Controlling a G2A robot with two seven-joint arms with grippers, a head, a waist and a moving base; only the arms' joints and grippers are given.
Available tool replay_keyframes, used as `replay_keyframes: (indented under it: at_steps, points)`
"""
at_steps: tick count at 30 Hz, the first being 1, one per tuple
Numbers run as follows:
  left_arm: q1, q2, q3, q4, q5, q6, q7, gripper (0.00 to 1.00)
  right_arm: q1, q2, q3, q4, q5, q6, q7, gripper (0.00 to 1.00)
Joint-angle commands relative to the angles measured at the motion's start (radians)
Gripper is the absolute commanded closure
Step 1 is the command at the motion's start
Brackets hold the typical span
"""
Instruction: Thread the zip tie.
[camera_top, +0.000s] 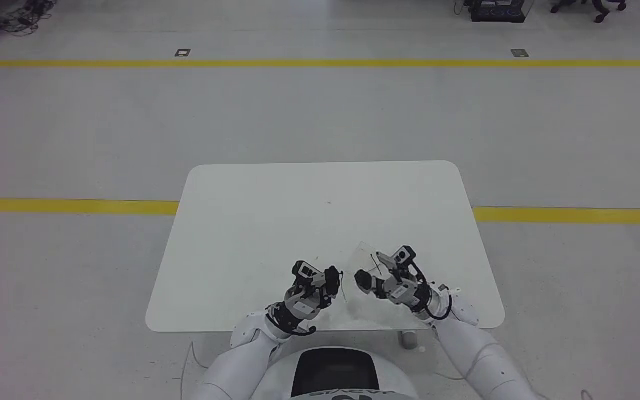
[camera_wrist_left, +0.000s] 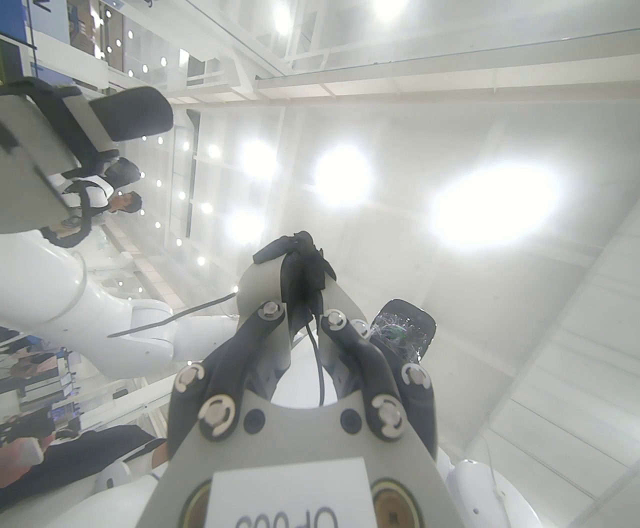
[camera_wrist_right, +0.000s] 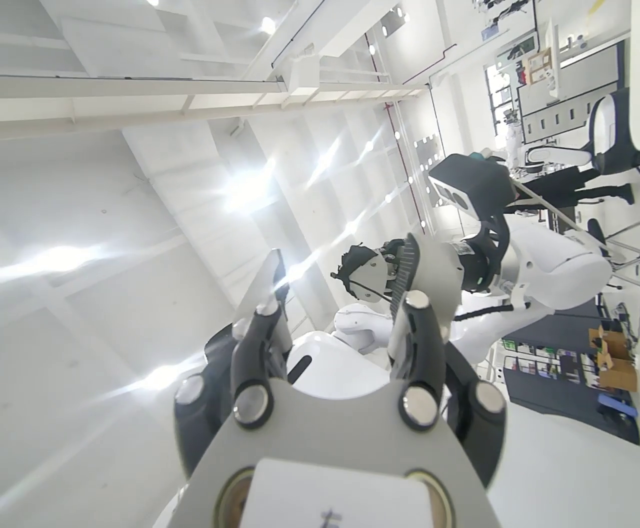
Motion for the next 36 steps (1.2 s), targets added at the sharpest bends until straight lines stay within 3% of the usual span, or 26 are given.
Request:
replay_keyframes:
  at_steps: [1, 2, 3, 7, 11, 15, 18, 25, 28, 36]
  points:
    - [0.001, 0.0, 0.0, -0.008, -0.007, 0.007, 0.031, 1.0, -0.001, 0.003, 0.014, -0.018, -0.035, -0.066, -0.058, 0.0]
    - [0.004, 0.001, -0.001, -0.014, -0.009, 0.01, 0.046, 1.0, -0.01, 0.006, 0.025, -0.034, -0.064, -0.119, -0.088, 0.0]
    - [0.007, 0.002, -0.005, -0.016, -0.008, 0.007, 0.061, 1.0, -0.017, 0.01, 0.037, -0.056, -0.091, -0.131, -0.112, 0.0]
    - [0.025, 0.005, -0.025, -0.028, -0.06, 0.01, 0.132, 1.0, -0.093, 0.025, 0.159, -0.235, -0.247, -0.131, -0.191, 0.0]
    - [0.037, 0.006, -0.043, -0.032, -0.117, 0.007, 0.177, 1.0, -0.173, 0.018, 0.244, -0.375, -0.33, -0.131, -0.244, 0.0]
    - [0.044, 0.008, -0.059, -0.024, -0.165, 0.012, 0.169, 1.0, -0.216, 0.001, 0.299, -0.445, -0.368, -0.131, -0.26, 0.0]
    - [0.046, 0.011, -0.069, -0.028, -0.176, 0.008, 0.141, 1.0, -0.228, -0.01, 0.317, -0.461, -0.371, -0.131, -0.244, 0.0]
    - [0.046, 0.011, -0.069, -0.028, -0.176, 0.008, 0.141, 1.0, -0.228, -0.01, 0.317, -0.461, -0.371, -0.131, -0.244, 0.0]
    - [0.049, 0.01, -0.069, -0.057, -0.204, 0.03, 0.168, 1.0, -0.228, -0.01, 0.317, -0.461, -0.371, -0.131, -0.244, 0.0]
    - [0.058, 0.017, -0.093, -0.101, -0.214, 0.032, 0.169, 1.0, -0.228, -0.01, 0.317, -0.461, -0.371, -0.131, -0.244, 0.0]
